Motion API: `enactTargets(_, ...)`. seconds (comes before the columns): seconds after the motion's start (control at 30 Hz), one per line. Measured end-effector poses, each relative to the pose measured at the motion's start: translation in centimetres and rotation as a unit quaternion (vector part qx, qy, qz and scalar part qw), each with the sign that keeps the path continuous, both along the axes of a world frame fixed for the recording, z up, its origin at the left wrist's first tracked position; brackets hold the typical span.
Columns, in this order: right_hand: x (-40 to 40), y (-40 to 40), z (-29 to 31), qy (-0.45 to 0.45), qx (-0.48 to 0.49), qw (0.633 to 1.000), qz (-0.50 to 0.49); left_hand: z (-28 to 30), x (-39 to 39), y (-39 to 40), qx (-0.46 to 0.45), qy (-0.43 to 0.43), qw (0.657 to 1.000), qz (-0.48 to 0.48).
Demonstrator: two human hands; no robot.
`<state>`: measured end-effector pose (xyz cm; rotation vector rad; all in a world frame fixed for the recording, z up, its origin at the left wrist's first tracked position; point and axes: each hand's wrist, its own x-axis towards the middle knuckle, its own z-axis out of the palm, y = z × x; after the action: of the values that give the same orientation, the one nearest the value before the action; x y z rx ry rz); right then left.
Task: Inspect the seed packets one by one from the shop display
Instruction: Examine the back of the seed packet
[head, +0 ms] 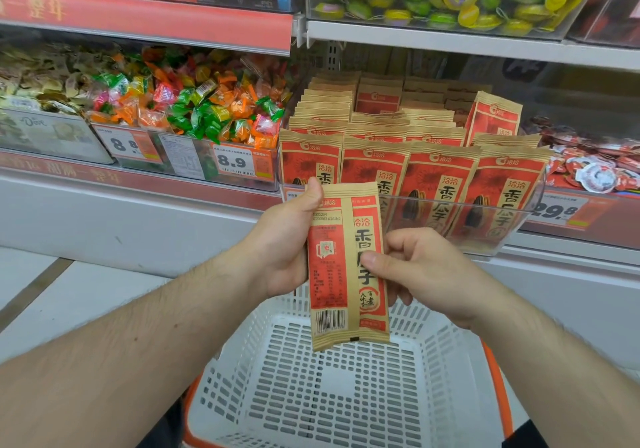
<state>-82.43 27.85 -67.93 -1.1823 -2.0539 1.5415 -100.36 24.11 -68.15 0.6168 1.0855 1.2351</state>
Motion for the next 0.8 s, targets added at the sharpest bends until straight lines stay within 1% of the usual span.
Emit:
enactTargets(0.07,0.0,0.1,0.0,0.026,-0.001,0.999,-0.019,0.1,-0.1,-0.2,0.019,0.018,1.000,-0.017)
enactTargets(0.17,0.1,0.6,0.2,0.095,-0.017,0.992,-0.081,-0.1,-0.2,-0.6,0.062,0.091,0.990,-0.083)
enactTargets(0.23,0.2,0.8,0.3,0.126,-0.024,0.986,-0.103,-0.3,-0.1,-0.8,0.074,0.089,0.988,-0.100)
enactTargets(0.3,0.4,0.8,0.4,0.130,-0.031,0.986,-0.096,-0.4,0.0,-0.9,0.083,0.064,0.989,-0.099)
enactTargets(0.43,0.9,0.7,0.8,0.097,-0.068,0.992,-0.041,-0.5,0.0,-0.7,0.089,0.027,0.993,-0.076)
enactTargets(0.53,1.0,0.5,0.8,0.114,-0.105,0.988,-0.012,-0.4,-0.1,-0.5,0.086,0.008,0.994,-0.062)
enactTargets(0.67,1.1,0.5,1.0,0.106,-0.121,0.987,0.002,-0.4,-0.1,-0.6,0.066,0.016,0.995,-0.067)
enactTargets(0.8,1.1,0.4,1.0,0.111,-0.162,0.981,0.008,-0.3,-0.4,-0.7,0.038,0.045,0.994,-0.096)
